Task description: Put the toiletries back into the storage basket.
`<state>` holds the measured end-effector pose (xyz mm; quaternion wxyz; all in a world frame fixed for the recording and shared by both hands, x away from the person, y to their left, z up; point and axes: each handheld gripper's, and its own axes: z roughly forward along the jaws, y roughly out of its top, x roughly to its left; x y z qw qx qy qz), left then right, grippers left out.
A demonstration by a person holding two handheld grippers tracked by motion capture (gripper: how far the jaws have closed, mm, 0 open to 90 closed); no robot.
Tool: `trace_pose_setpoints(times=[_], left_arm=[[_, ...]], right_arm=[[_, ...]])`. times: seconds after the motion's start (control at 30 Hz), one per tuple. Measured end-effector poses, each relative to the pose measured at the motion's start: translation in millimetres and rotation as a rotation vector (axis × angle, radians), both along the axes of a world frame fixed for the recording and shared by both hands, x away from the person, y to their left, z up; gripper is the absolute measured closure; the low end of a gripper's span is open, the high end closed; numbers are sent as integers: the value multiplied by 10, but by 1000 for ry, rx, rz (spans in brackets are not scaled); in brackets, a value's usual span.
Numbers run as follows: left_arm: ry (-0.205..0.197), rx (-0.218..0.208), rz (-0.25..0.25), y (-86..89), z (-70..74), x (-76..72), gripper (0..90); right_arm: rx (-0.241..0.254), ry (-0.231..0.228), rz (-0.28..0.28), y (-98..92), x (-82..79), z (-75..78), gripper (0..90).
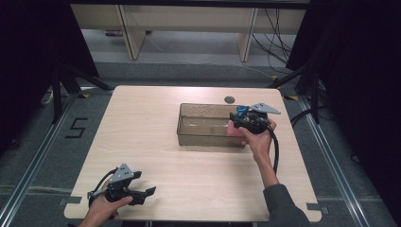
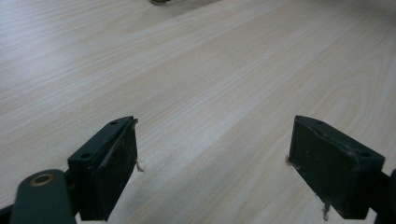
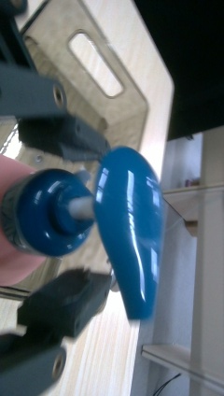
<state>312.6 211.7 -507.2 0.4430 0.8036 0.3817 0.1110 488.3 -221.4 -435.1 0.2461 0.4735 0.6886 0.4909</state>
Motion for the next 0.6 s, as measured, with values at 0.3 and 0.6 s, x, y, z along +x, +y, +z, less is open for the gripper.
trace_pose_setpoints(times=[0.3,0.6], left_arm=[[-1,-3,-1,-2,0,-2,149],[4,-4,6,-4,2,-8,149]], right_arm=[[89,18,-24,-58,-160,58,223],[96,10,-9,-80,-191,73,222]])
